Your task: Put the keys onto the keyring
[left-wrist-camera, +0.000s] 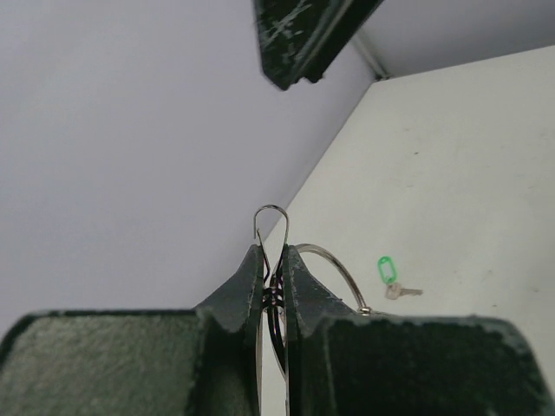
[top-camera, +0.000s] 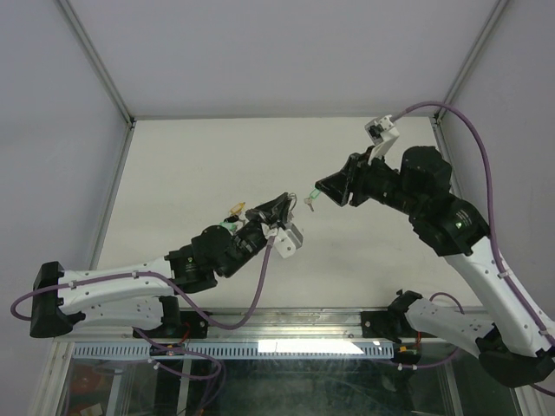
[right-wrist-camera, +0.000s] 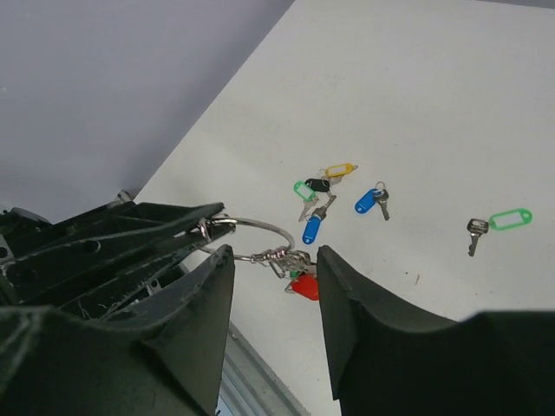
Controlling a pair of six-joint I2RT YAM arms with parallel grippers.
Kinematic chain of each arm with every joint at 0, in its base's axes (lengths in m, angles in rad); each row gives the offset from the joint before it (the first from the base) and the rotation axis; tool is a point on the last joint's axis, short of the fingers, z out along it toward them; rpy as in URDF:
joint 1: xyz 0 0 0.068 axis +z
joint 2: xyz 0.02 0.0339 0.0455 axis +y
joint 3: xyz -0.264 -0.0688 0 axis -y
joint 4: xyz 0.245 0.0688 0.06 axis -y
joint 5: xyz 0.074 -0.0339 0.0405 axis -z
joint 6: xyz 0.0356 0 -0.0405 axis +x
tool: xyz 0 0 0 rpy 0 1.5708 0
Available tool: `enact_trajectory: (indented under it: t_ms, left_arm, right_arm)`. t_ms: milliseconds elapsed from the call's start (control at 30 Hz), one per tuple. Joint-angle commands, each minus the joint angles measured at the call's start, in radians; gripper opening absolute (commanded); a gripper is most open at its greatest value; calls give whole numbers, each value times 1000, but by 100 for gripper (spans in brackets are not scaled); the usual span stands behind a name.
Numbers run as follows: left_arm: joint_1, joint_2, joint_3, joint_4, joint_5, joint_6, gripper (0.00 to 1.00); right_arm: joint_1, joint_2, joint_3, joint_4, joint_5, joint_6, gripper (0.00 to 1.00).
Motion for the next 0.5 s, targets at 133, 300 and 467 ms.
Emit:
enact_trajectory:
  t_ms: [133,300,467]
  left_arm:
    - [32,-27,69,-96,210,-167,0]
    - [33,-28,71,-113,233,-177,0]
    - [33,-28,77,-118,237,-182,0]
  right_arm:
    - [7,93,123,-86,-131,44,48]
    - [103,131,160,-124,-57,89,47]
    - [144,136,156,-133,-65,88,45]
